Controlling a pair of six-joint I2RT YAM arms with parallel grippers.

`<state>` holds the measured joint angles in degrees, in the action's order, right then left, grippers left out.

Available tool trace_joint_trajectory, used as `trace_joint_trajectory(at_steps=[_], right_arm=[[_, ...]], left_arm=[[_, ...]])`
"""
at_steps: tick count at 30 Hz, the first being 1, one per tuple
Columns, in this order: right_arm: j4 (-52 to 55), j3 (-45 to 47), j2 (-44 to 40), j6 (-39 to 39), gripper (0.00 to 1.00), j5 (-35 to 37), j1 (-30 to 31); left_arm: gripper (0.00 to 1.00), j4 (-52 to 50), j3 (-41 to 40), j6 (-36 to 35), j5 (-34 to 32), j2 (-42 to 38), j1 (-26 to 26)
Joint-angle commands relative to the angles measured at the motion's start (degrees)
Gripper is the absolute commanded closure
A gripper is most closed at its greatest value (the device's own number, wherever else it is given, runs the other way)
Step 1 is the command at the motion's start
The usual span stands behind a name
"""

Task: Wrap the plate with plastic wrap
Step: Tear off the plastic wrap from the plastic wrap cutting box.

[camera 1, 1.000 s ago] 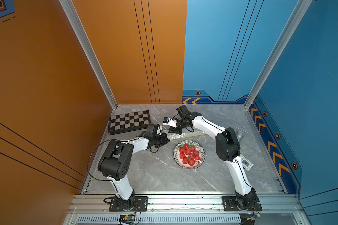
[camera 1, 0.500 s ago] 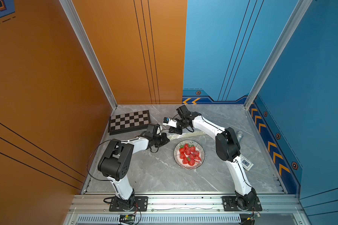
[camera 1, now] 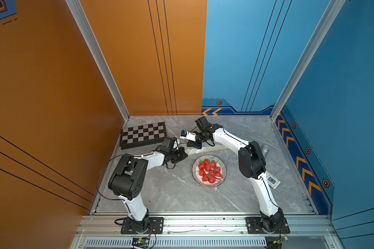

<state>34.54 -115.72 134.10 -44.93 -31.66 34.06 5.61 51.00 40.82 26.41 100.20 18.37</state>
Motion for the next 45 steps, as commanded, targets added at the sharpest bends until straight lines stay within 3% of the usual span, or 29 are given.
trace_joint_trajectory(at_steps=[1,45], right_arm=[[2.36,-0.52,0.31,-0.85,0.89,0.45,-0.47],[2.94,3.63,-3.75,-2.81,0.89,2.83,-2.45]], left_arm=[[1.0,-1.04,-1.28,-0.19,0.42,0.52,-0.68],[1.0,-1.04,-2.08,-0.12,-0.73,-0.39,-0.84]])
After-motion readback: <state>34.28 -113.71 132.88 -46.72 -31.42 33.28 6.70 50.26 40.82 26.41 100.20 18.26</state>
